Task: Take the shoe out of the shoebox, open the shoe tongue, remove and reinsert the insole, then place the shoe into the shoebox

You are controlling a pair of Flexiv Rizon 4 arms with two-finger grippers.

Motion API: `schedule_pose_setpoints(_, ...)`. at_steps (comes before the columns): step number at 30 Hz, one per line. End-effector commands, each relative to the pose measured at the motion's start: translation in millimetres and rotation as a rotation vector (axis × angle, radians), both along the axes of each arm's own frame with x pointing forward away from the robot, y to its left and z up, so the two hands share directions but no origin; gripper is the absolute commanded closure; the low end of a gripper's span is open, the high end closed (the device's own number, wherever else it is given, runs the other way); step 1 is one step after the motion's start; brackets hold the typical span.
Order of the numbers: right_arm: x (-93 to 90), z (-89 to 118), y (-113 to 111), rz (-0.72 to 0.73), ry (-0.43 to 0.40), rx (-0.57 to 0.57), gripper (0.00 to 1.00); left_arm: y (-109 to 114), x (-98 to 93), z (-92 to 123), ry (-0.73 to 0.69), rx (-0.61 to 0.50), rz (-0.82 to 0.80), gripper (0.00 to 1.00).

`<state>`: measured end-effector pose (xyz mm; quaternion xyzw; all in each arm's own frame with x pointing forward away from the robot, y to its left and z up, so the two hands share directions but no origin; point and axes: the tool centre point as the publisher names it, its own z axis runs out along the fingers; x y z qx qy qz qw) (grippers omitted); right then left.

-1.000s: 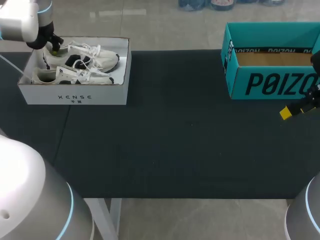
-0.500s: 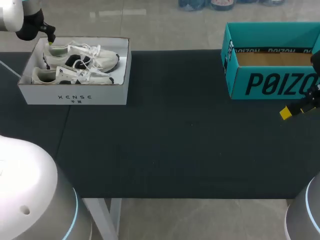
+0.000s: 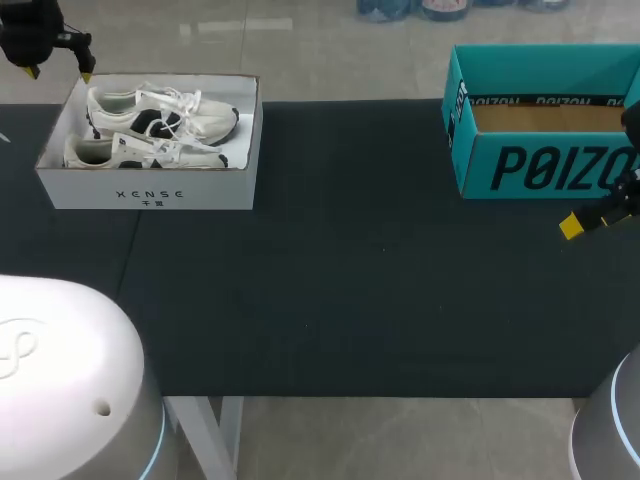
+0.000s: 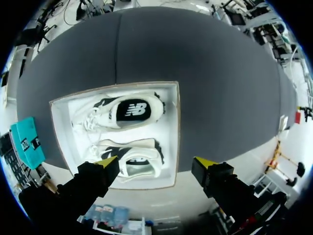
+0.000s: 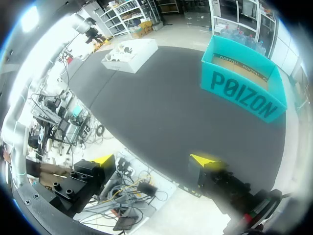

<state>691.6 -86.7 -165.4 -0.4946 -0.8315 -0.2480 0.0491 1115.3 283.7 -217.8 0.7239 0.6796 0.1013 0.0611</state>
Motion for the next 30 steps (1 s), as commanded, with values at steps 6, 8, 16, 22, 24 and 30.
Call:
schedule_pose_setpoints(6,1.0,-1,0,-0.001,0.002,-0.001,0.00,-6,-72.9,30,-0.009,0.004,0.032,0.00)
schedule_pose_setpoints(8,1.0,-1,0,-0.001,0.002,-0.001,0.00,-5,-75.9,27,0.004,0.004,0.059,0.00)
schedule_pose_setpoints(16,1.0,-1,0,-0.001,0.002,-0.001,0.00,5,-88.5,6,0.059,-0.003,0.103,0.00)
schedule_pose_setpoints(22,1.0,-1,0,-0.001,0.002,-0.001,0.00,16,-88.4,-15,0.090,0.006,0.116,0.00)
schedule_pose_setpoints(24,1.0,-1,0,-0.001,0.002,-0.001,0.00,19,-86.9,-19,0.096,0.004,0.113,0.00)
schedule_pose_setpoints(30,1.0,-1,0,-0.001,0.002,-0.001,0.00,28,-76.4,-42,0.126,-0.009,0.119,0.00)
